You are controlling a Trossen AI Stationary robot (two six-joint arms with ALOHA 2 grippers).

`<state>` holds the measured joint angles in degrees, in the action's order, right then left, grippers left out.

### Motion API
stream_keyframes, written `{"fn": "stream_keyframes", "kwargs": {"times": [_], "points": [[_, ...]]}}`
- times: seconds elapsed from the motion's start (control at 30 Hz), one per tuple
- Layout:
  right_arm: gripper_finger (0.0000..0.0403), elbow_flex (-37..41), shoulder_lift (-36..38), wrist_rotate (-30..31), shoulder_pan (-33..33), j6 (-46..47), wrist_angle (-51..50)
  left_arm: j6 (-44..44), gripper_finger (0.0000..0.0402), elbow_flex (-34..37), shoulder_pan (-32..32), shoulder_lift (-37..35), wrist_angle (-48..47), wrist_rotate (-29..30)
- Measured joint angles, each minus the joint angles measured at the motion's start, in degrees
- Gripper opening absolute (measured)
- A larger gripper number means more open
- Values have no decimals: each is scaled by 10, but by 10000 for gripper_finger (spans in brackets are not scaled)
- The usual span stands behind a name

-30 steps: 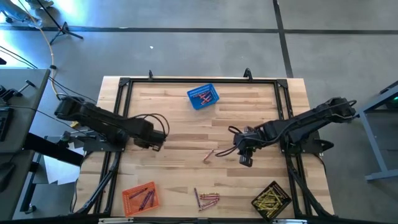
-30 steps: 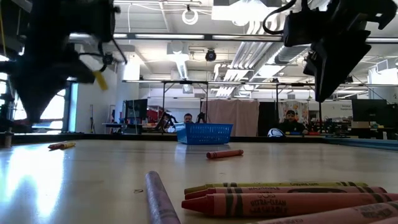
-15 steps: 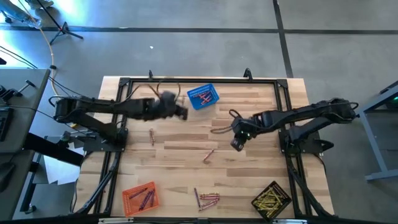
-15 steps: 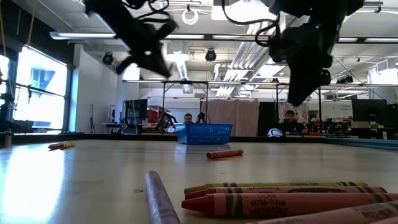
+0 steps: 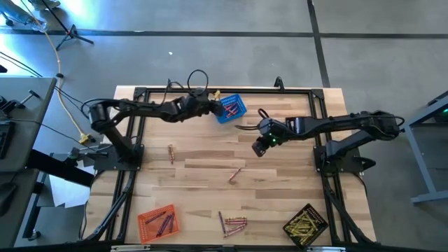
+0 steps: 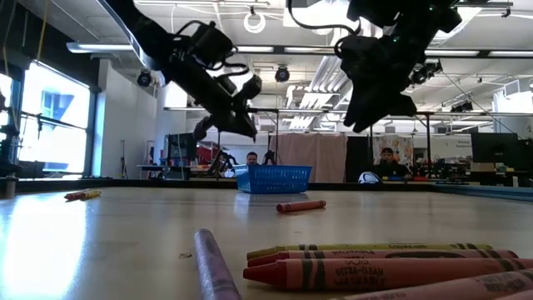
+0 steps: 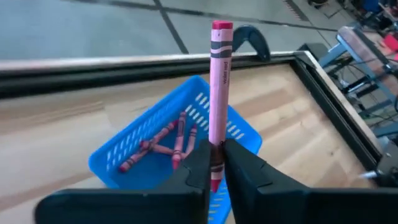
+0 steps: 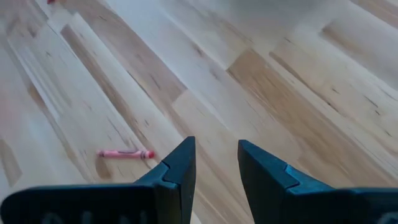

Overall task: Sort crayons
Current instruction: Put the red crayon into the blue bin

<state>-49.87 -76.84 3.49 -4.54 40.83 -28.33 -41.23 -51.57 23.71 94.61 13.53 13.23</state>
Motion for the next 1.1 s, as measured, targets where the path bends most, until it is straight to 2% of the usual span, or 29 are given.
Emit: {"fn": "stream_keyframes", "kwargs": {"times": [0.13, 0.33, 0.43, 0.63, 0.73, 0.87, 0.97, 1.1], "points": [[106, 0, 0, 0, 0, -8, 7, -17, 66, 0, 3, 24, 19, -30], [106, 0, 0, 0, 0, -10, 7, -1, 106, 0, -2, 23, 34, -68], [106, 0, 0, 0, 0, -26, 5, 8, 109, 0, -1, 8, 36, -171], [106, 0, 0, -1, 0, -71, 3, -53, 97, 0, -30, -30, 22, -478], [106, 0, 0, -1, 0, -97, 3, -91, 90, -1, -74, -56, -34, -547], [106, 0, 0, 0, 0, -114, 3, -111, 83, -1, -144, -98, -180, -527], [106, 0, 0, 0, 0, -114, 3, -131, 81, -1, -198, -129, -313, -450], [106, 0, 0, 0, 0, -137, 3, -209, 80, -1, -262, -162, -473, -317]]}}
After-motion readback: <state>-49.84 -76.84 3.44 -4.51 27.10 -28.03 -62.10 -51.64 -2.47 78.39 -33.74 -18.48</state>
